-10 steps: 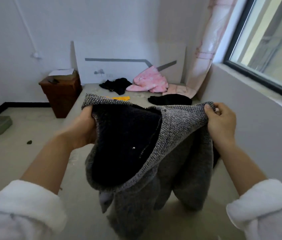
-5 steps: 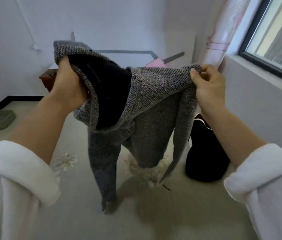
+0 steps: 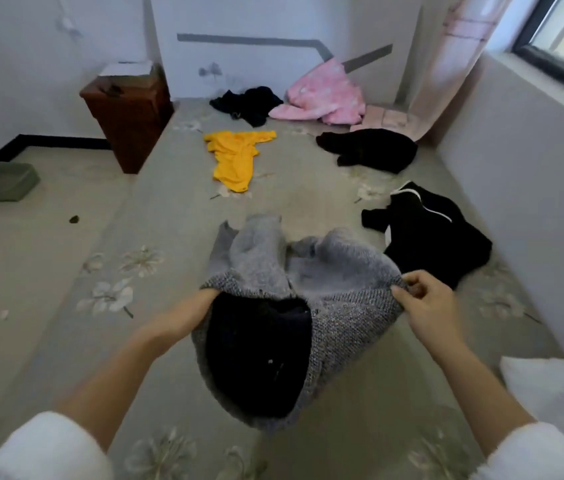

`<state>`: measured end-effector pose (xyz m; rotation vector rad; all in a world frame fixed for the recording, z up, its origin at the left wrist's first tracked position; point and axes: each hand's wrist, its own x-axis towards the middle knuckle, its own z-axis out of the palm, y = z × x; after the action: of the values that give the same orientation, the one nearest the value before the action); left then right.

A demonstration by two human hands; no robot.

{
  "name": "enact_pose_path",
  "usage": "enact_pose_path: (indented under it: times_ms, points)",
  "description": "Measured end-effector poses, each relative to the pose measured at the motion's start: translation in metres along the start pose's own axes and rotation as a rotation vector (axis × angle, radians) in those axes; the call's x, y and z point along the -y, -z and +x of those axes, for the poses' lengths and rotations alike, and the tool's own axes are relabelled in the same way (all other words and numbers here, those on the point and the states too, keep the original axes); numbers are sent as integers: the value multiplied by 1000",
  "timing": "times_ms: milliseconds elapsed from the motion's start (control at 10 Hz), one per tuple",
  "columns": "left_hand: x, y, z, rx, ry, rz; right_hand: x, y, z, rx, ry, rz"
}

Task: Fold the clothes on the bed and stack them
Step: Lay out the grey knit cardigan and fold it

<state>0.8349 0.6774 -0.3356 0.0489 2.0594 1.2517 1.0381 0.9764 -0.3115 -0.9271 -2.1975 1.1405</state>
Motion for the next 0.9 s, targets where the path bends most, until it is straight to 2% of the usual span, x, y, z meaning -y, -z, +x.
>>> enact_pose_path:
  times_ms: [100,200,400,500,600,700,800,900]
  points:
    - [55,-41,-23,189,140,130,-72,-28,-45,149,-313,-61]
    - [115,-70,-24,350,274,365,-125,-45,-83,275,-563,-123]
    - [151,-88,-29,400,353,445,-160,-40,-118,292,-677,-322]
    - [165,-99,-30,493,383,485,-170,-41,-136,415,-645,-478]
    - [182,-110,-25,531,403,418,-178,-53,-143,560,-621,-586]
    - [204,-112,-3,161,279,340,-185,-77,-134,600,-594,-583]
    - [227,-106,17,-325,225,378,-192,-104,-122,596,-524,-591]
    - [251,-103,33,-488,307,294,-208,-129,-113,580,-384,-633]
